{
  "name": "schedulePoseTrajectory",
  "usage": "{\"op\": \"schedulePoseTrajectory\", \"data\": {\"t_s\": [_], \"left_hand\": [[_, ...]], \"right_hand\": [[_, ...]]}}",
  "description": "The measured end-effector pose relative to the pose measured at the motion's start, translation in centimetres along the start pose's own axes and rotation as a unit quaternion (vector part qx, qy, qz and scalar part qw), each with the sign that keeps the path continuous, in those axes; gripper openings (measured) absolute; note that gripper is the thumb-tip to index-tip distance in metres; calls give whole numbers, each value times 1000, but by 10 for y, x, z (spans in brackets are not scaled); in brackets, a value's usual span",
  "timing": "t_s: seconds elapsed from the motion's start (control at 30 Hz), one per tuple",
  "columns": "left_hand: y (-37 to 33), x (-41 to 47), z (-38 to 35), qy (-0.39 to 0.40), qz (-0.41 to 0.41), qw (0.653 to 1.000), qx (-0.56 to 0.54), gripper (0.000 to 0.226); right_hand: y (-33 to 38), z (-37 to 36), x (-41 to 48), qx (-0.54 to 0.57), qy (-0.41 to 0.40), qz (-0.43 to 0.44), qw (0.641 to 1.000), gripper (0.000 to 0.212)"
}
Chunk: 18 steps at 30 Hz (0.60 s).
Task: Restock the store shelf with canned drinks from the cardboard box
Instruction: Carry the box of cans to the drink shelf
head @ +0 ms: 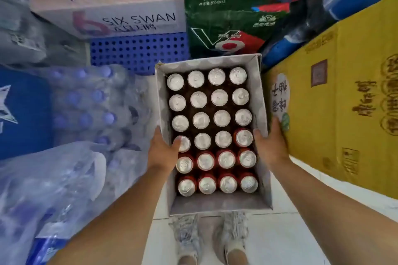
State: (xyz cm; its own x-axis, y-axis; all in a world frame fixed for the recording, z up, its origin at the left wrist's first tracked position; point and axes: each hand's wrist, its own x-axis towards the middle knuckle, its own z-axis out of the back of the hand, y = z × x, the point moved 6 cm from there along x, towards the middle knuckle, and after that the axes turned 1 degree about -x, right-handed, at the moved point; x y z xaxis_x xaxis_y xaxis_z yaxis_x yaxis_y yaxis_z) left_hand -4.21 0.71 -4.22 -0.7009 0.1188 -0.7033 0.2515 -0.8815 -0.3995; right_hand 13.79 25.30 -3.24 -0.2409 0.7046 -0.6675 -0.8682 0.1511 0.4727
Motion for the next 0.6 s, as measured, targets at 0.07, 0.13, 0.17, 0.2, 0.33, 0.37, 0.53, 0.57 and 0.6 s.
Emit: {"op": "schedulePoseTrajectory", "data": {"t_s": [0.07, 0.13, 0.17, 0.2, 0.33, 0.37, 0.53, 0.57, 0.6], "left_hand": [[8, 15, -4, -6, 5, 1000, 16, 70], [17, 24, -6, -5, 20, 1000, 21, 63], [19, 26, -8, -9, 21, 1000, 19, 59], [23, 28, -11, -12, 26, 999, 20, 54], [31, 36, -13, -47, 2, 999, 21, 40], [32, 37, -14, -50, -1, 999, 21, 38], [30, 32, -7, -70, -17, 997, 6, 35], [28, 30, -6, -72, -24, 997, 3, 34], [27, 28, -5, -73, -27, 997, 2, 34]], "right_hand": [[-3, -7, 14, 13, 6, 0, 1000, 75], [-15, -16, 30, 49, 24, -6, 999, 87], [-30, -23, 42, 65, 34, -13, 997, 90], [-42, -28, 51, 77, 43, -18, 996, 90], [-28, -27, 45, 43, 58, 3, 997, 66], [-30, -26, 46, 19, 47, 11, 999, 54], [-31, -23, 44, -97, -49, 52, 993, 28], [-31, -22, 42, -99, -51, 52, 992, 26], [-30, -21, 40, -97, -52, 57, 992, 25]]}}
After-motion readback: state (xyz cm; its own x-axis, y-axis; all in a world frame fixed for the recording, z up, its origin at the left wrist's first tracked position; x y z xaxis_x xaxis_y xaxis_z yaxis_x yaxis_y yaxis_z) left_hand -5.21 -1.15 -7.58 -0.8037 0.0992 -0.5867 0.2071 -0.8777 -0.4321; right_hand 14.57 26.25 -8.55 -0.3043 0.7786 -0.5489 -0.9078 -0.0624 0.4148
